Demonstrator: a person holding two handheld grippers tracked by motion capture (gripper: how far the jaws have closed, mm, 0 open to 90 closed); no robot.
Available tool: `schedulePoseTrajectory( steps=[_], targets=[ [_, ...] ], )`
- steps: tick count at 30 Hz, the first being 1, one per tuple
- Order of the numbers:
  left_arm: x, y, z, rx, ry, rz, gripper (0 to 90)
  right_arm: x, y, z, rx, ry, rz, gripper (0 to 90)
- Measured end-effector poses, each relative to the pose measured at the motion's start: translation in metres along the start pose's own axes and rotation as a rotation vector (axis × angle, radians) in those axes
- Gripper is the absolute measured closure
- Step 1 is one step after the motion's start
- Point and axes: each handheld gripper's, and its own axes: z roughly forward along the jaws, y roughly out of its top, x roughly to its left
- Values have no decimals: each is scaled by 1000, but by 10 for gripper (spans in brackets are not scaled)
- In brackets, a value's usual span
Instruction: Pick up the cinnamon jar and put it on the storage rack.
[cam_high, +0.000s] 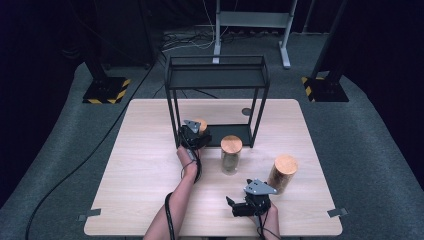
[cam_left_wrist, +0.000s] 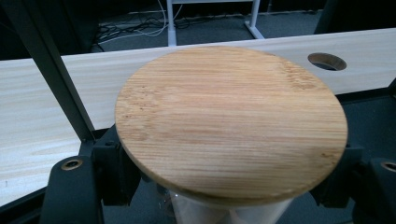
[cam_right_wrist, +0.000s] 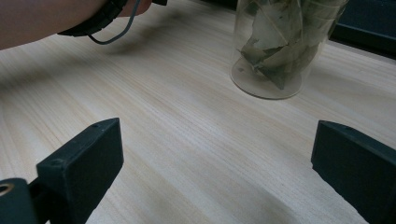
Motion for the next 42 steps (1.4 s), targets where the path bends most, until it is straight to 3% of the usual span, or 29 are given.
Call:
schedulePoseTrajectory(
  steps=[18,29,42],
  targets=[
    [-4,-3,2,-30,48,-17,247,0,0,0,-2,2,1,16],
    [-4,-5,1,-38,55,-26,239,0,0,0,-2,3,1,16],
    [-6,-6,-4,-41,61,-11,156,0,0,0,-2,3,1,16]
  ],
)
